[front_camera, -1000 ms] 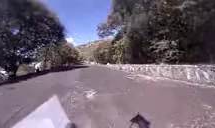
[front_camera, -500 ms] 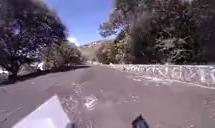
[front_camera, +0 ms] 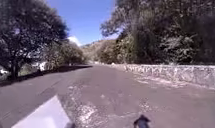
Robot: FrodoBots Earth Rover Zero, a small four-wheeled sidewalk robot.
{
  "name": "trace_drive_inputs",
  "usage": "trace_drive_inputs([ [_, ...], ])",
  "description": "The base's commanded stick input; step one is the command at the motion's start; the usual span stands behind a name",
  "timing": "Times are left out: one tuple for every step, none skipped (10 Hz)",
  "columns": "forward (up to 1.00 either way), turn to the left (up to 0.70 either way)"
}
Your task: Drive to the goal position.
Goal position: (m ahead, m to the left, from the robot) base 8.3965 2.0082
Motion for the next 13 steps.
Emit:
trace_drive_inputs([
  [0.70, 0.00],
  [0.70, 0.00],
  [0.70, 0.00],
  [0.70, 0.00],
  [0.70, 0.00],
  [0.70, 0.00],
  [0.70, 0.00],
  [0.70, 0.00],
  [0.70, 0.00],
  [0.70, 0.00],
  [0.70, 0.00],
  [0.70, 0.00],
  [0.70, 0.00],
])
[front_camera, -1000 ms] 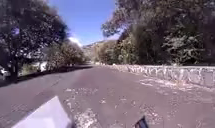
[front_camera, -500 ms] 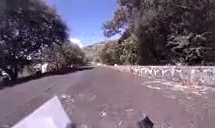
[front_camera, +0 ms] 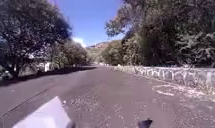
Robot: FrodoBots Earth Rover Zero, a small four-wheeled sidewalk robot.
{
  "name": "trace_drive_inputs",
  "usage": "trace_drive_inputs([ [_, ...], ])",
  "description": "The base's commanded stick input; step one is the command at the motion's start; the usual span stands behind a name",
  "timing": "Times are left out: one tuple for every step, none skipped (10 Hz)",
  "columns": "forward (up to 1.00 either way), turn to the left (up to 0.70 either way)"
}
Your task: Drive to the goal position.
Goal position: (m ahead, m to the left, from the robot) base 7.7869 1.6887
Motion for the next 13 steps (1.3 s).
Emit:
trace_drive_inputs([
  [0.70, 0.00],
  [0.70, 0.00],
  [0.70, 0.00],
  [0.70, 0.00],
  [0.70, 0.00],
  [0.70, 0.00],
  [0.70, 0.00],
  [0.70, 0.00],
  [0.70, 0.00],
  [0.70, 0.00],
  [0.70, 0.00],
  [0.70, 0.00],
  [0.70, 0.00],
])
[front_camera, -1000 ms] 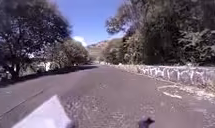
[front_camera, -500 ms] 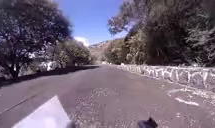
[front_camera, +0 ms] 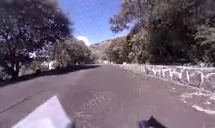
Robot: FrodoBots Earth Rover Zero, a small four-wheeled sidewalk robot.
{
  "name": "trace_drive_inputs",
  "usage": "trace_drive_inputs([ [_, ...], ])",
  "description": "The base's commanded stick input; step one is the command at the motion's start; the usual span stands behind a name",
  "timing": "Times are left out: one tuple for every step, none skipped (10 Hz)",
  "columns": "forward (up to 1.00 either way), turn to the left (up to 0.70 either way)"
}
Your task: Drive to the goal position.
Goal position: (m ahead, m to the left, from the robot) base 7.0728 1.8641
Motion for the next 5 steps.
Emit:
trace_drive_inputs([
  [0.70, 0.00],
  [0.70, 0.00],
  [0.70, 0.00],
  [0.70, 0.00],
  [0.70, 0.00],
])
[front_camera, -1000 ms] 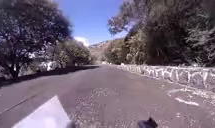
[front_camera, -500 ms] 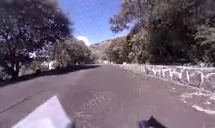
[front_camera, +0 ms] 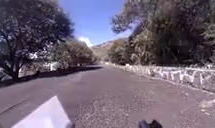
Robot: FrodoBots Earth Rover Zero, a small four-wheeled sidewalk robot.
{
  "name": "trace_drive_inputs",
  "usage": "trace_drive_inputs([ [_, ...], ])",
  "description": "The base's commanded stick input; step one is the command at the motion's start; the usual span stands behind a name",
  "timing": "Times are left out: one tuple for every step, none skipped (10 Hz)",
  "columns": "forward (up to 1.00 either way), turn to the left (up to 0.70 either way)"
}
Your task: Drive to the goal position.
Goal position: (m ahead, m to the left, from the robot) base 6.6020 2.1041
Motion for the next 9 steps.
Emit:
trace_drive_inputs([
  [0.70, 0.00],
  [0.70, 0.00],
  [0.70, 0.00],
  [0.70, 0.00],
  [0.70, -0.08],
  [0.70, -0.19],
  [0.70, -0.31],
  [0.70, -0.35],
  [0.70, -0.30],
])
